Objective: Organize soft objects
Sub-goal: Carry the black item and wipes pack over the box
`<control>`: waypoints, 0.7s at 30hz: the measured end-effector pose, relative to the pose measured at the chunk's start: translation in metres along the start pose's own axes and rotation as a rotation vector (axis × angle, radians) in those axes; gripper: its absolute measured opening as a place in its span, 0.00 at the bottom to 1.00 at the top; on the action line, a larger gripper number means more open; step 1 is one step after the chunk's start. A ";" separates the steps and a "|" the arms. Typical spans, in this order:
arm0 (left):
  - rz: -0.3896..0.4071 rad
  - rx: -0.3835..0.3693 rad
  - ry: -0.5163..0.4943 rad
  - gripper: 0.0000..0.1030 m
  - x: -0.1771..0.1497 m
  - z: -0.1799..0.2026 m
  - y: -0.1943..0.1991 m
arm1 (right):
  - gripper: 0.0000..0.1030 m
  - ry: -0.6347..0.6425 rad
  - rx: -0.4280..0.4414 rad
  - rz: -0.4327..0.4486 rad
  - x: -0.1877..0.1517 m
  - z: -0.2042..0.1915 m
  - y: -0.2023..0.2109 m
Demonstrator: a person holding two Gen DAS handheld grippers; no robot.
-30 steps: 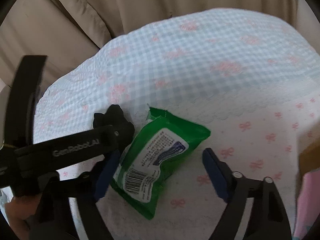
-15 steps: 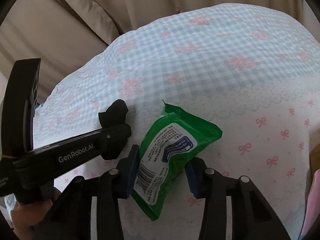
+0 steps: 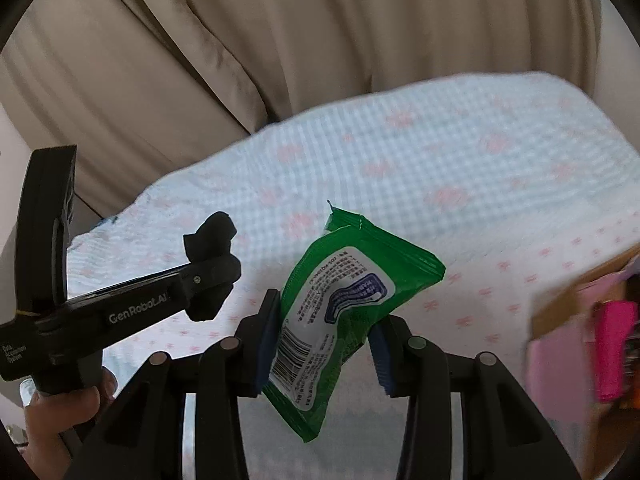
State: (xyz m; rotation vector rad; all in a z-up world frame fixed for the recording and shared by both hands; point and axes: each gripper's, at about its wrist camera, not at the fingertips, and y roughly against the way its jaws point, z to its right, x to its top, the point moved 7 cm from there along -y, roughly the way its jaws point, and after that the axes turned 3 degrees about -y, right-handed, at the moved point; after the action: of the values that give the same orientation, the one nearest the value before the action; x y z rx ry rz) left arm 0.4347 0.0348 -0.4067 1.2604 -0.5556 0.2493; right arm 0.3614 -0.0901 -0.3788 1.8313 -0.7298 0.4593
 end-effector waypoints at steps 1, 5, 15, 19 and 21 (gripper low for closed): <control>0.007 0.001 -0.001 0.17 0.001 0.006 0.013 | 0.37 0.006 0.002 0.008 0.003 0.000 0.012; 0.038 0.012 -0.013 0.17 0.005 0.037 0.064 | 0.37 0.026 0.014 0.034 0.016 0.001 0.065; 0.085 0.019 -0.031 0.17 -0.007 0.152 0.153 | 0.37 0.041 0.046 0.067 0.039 0.020 0.184; 0.086 0.021 -0.031 0.17 -0.020 0.206 0.171 | 0.37 0.059 0.047 0.052 0.038 0.047 0.222; 0.086 0.020 -0.029 0.17 -0.026 0.231 0.175 | 0.37 0.076 0.042 0.042 0.037 0.065 0.237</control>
State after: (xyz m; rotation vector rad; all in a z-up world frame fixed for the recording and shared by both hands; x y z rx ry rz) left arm 0.2701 -0.1281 -0.2300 1.2628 -0.6344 0.3090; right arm 0.2276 -0.2200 -0.2144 1.8300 -0.7127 0.5718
